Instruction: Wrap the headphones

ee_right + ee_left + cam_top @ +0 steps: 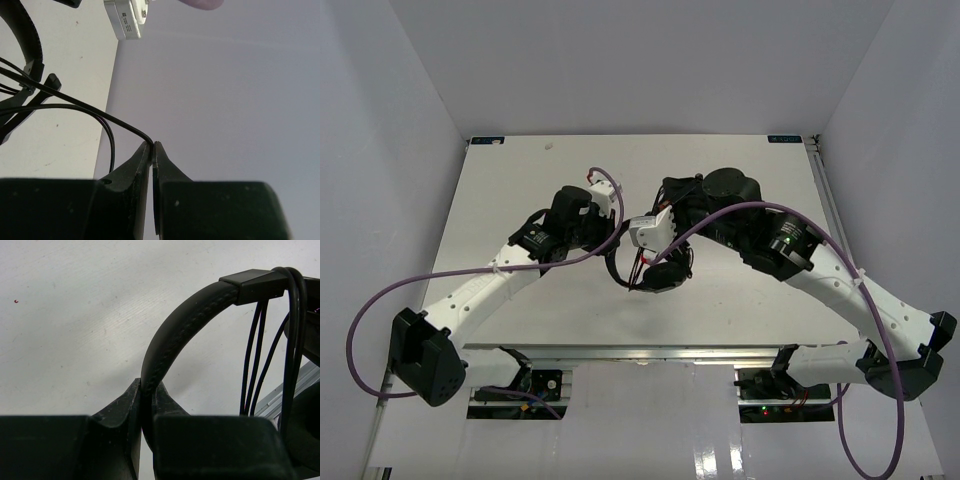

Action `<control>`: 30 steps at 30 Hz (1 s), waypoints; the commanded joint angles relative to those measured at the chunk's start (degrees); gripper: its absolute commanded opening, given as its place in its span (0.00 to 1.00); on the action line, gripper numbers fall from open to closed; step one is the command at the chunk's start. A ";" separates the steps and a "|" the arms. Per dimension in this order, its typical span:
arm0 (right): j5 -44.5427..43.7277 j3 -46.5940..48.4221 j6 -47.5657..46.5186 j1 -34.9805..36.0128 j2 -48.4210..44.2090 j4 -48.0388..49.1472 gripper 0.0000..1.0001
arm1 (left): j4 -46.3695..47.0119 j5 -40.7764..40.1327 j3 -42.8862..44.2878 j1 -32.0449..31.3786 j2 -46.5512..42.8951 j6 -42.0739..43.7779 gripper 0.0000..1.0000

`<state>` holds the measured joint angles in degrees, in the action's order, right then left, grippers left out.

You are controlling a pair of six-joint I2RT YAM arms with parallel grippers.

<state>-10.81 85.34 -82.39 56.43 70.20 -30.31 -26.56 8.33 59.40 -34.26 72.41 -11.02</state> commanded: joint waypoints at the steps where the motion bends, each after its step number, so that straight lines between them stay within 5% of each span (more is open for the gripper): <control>1: -2.55 1.26 -4.80 -0.60 0.25 7.40 0.08 | -0.43 4.02 -0.02 -0.37 -2.85 4.98 0.00; 14: -1.52 -3.00 -3.84 -3.19 2.47 9.57 0.08 | -1.53 9.14 -1.46 -0.54 -8.99 9.84 0.00; 30: 12.80 -4.53 12.28 -10.18 0.66 4.49 0.08 | -0.46 6.28 -2.27 -0.54 -13.07 8.18 0.00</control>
<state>-2.33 81.26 -76.09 49.06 73.71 -27.24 -27.08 14.19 57.41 -34.37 63.45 -1.94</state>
